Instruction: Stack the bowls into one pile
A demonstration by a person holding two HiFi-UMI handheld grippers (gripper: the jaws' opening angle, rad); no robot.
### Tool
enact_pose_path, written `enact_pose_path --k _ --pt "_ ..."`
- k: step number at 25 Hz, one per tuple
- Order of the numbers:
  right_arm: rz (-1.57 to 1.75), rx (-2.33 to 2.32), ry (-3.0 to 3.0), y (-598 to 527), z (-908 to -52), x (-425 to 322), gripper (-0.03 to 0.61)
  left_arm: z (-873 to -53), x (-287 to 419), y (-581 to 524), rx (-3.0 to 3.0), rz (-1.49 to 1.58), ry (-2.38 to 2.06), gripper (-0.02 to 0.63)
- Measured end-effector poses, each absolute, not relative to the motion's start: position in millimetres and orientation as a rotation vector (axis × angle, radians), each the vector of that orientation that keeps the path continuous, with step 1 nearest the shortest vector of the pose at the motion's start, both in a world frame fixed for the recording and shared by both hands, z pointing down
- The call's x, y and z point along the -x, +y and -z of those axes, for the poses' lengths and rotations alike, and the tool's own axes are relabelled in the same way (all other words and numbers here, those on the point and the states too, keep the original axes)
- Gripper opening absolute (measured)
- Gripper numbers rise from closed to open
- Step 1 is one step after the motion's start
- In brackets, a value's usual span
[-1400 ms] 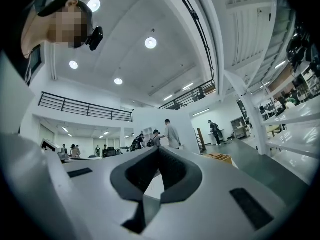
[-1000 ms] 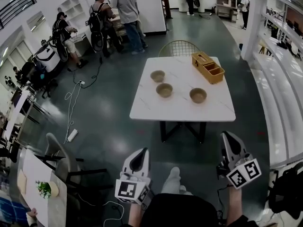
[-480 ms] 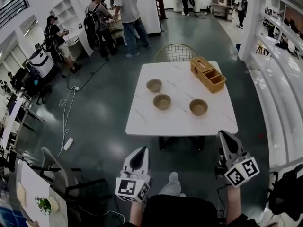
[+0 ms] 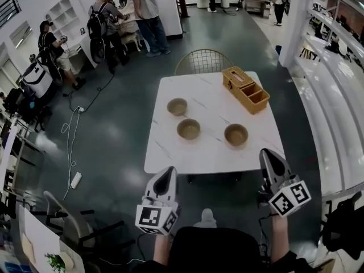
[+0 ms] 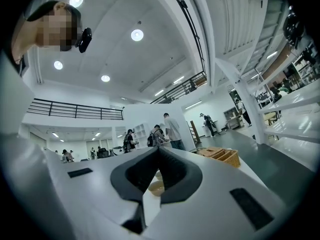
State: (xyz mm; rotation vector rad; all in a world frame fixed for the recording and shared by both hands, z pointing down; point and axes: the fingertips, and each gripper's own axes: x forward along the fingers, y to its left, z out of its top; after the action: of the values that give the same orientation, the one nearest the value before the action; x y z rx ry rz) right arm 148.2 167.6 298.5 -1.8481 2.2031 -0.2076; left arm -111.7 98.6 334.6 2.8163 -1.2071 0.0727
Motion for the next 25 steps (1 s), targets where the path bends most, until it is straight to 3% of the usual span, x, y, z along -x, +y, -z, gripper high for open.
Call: enact_pose_path --k 14,25 --pt "0.239 1.999 2.084 109 -317 -189 0.014 -356 49 27 -2.894 -0.120 -0.953 0.014" --pt "0.449 2.070 2.122 38 -377 -218 0.014 -411 -23 -18 -2.816 -0.230 -0.734 0.014"
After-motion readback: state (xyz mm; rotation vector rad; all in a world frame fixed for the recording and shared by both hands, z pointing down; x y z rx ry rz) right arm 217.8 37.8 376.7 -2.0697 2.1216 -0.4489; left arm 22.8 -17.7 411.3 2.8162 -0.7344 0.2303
